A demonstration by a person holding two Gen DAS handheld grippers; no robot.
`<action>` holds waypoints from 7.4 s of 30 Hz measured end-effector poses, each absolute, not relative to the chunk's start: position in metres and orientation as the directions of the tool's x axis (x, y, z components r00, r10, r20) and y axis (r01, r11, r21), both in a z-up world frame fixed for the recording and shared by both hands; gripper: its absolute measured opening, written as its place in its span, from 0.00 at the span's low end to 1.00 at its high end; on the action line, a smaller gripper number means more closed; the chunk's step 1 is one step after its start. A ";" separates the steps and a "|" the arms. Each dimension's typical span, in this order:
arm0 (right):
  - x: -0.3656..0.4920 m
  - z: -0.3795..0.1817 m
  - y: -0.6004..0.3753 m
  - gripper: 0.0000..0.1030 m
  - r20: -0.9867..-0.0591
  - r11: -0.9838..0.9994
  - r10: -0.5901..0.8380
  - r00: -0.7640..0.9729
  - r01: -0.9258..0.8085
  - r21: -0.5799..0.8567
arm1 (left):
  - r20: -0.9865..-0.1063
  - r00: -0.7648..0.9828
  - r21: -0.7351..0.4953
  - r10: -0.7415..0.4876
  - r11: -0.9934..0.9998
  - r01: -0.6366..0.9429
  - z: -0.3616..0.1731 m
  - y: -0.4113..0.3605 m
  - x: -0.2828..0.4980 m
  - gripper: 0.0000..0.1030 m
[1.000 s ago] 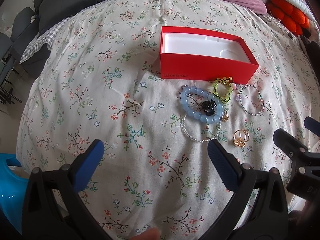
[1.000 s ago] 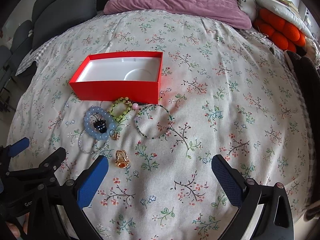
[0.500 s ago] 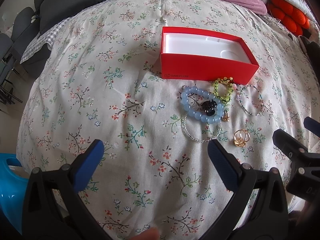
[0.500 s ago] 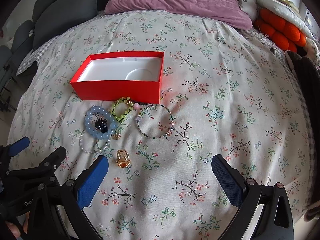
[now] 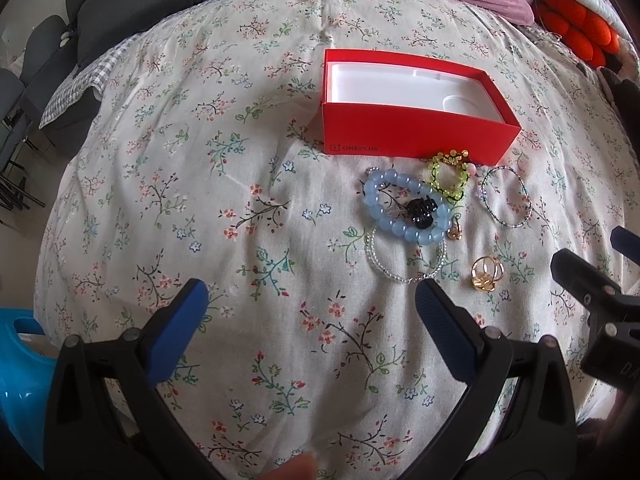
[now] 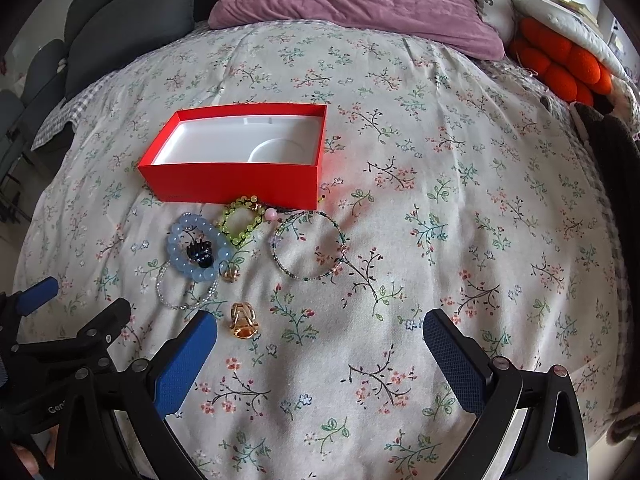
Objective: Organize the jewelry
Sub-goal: 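Grasp the light-blue bead bracelet with the left tool while the right tool grasps the thin dark beaded bracelet, then carry both bracelets into the red box and open both tools, then move the left tool to the clear crystal bracelet while the right tool approaches the green bracelet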
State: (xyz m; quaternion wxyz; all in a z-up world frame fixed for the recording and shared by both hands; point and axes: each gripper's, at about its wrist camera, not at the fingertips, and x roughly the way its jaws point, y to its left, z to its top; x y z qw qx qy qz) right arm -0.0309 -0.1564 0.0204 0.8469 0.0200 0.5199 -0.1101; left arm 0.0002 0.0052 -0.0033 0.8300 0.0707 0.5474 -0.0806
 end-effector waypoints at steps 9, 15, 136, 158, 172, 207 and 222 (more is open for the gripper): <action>-0.024 0.029 -0.169 1.00 -0.853 0.982 -0.155 0.498 0.171 -0.079 | -0.931 0.304 -0.116 -0.201 0.955 0.274 0.002 0.009 0.018 1.00; -0.008 0.023 -0.191 1.00 -0.881 0.990 -0.078 0.467 0.143 -0.012 | -0.941 0.269 -0.123 -0.206 0.948 0.295 0.000 0.009 0.034 1.00; 0.097 0.044 -0.189 0.15 -0.789 0.971 0.042 0.612 0.162 0.177 | -0.804 0.506 -0.115 -0.313 0.916 0.384 0.029 -0.017 0.129 0.52; 0.039 0.051 -0.167 0.80 -0.852 0.987 0.022 0.524 0.123 0.101 | -0.932 0.338 -0.041 -0.131 0.964 0.261 0.006 0.034 0.083 0.81; 0.012 0.020 -0.166 0.80 -0.897 0.993 -0.005 0.441 0.104 0.046 | -0.942 0.314 -0.009 -0.115 0.948 0.319 -0.015 0.045 0.063 0.81; 0.014 -0.016 -0.168 0.80 -0.942 0.985 0.047 0.332 0.139 0.098 | -0.948 0.182 -0.155 -0.263 0.876 0.457 -0.052 -0.002 0.069 0.29; 0.028 -0.031 -0.171 0.80 -0.942 0.964 0.122 0.314 0.189 0.188 | -0.938 0.203 -0.162 -0.281 0.874 0.458 -0.034 0.012 0.064 0.05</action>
